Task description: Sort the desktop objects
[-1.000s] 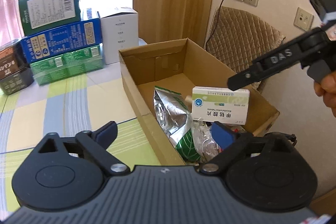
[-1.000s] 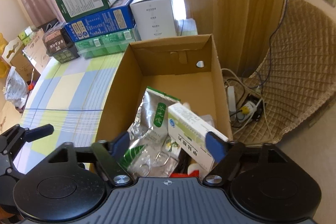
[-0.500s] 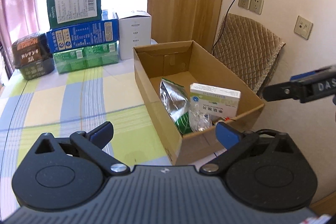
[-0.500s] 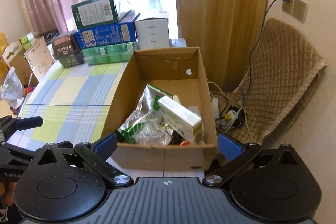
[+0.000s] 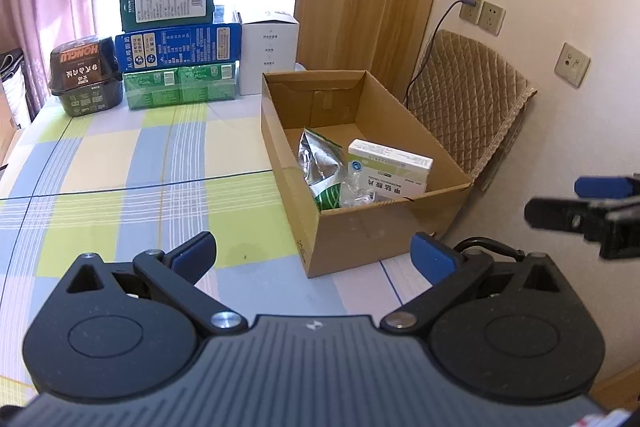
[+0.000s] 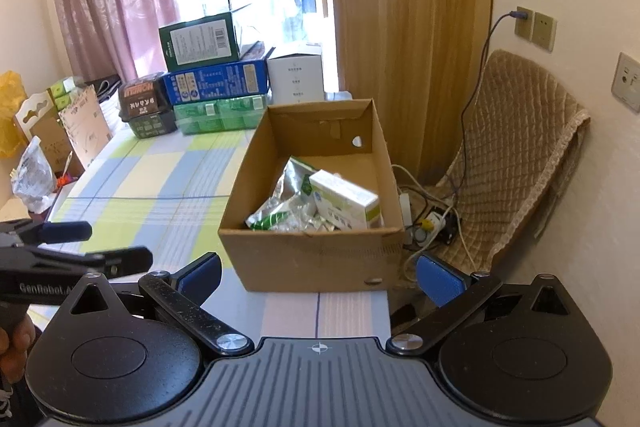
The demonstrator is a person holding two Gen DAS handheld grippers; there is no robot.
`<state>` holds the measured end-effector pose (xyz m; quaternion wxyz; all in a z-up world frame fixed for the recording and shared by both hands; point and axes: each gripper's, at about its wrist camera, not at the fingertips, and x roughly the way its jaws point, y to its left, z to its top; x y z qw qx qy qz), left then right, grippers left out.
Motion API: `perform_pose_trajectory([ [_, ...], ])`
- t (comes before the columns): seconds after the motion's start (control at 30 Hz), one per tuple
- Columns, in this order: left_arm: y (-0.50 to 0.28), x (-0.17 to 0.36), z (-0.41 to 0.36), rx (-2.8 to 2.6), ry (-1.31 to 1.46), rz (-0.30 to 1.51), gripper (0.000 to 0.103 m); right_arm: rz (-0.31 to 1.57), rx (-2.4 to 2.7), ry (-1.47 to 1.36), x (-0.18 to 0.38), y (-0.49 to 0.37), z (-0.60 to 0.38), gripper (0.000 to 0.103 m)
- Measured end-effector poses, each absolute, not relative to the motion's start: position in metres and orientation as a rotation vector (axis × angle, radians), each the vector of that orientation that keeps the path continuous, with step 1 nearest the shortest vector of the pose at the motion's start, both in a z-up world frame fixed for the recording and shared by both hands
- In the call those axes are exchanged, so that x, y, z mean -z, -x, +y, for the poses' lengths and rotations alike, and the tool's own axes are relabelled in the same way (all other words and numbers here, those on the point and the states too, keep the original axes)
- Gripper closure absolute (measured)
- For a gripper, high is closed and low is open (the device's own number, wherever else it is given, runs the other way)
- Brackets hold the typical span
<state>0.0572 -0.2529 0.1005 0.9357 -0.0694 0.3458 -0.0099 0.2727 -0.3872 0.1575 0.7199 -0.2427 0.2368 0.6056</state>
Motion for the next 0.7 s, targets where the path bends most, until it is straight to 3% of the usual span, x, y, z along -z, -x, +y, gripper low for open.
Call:
perform_pose_trajectory([
  [0.7,-0.035,-0.096,-0.265,0.026,0.177,0.724,0.001,0.534,-1.317,0.502,-0.134,-0.257,-0.424,0.002],
])
